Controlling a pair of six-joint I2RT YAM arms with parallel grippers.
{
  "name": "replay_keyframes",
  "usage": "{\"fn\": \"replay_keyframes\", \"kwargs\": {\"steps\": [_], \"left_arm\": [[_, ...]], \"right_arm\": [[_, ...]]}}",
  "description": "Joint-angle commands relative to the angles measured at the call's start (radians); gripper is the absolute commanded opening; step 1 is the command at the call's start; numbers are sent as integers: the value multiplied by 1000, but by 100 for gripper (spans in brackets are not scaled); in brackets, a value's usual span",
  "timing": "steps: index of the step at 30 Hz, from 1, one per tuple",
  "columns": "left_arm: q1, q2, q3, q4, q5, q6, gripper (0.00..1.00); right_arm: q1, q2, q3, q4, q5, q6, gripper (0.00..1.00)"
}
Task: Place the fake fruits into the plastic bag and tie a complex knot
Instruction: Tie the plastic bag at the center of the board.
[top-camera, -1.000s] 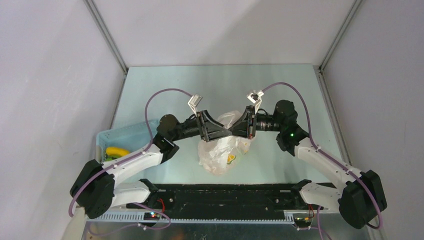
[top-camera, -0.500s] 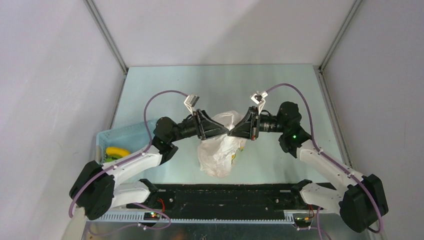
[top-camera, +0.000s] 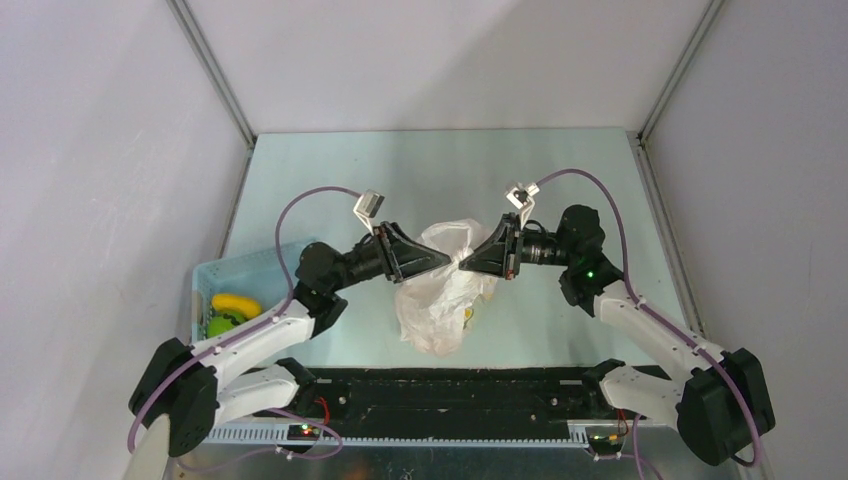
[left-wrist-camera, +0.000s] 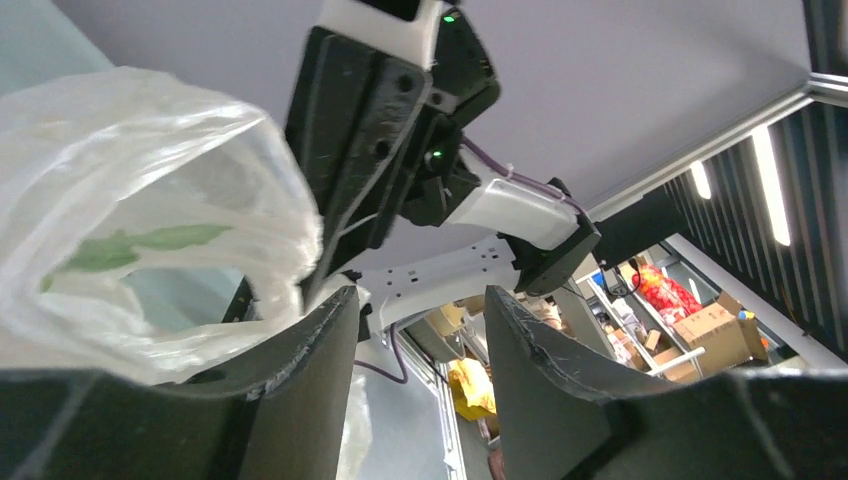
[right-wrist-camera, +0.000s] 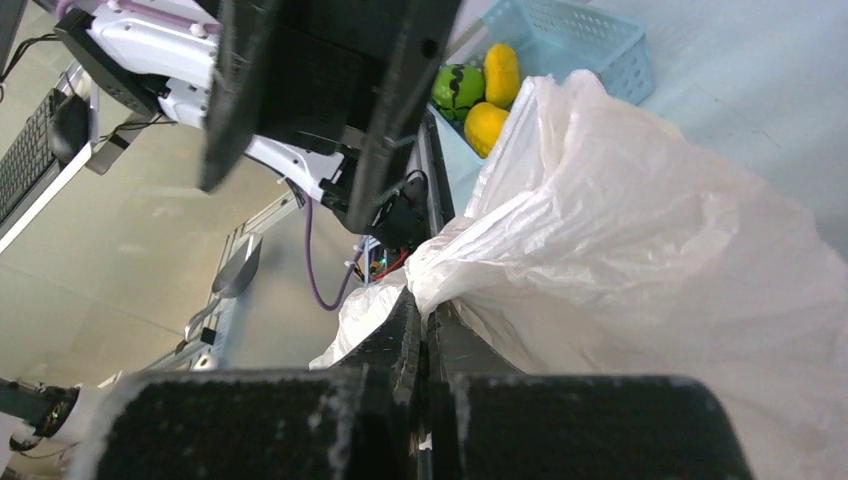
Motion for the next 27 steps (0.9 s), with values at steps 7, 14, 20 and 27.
{"fn": "replay_keyframes", "kwargs": {"steps": [7, 14, 20, 27], "left_arm": [[55, -29, -15, 100, -4, -23, 53], [61, -45, 83, -273, 2, 233, 64], [37, 21, 106, -191, 77, 184, 72], [-5, 101, 119, -39, 147, 68, 76]], "right_arm": [[-12, -13, -13, 43, 1, 25, 0], [-9, -29, -26, 120, -16, 63, 0], [13, -24, -48, 224, 2, 92, 0], [26, -11, -49, 300, 5, 132, 0]]}}
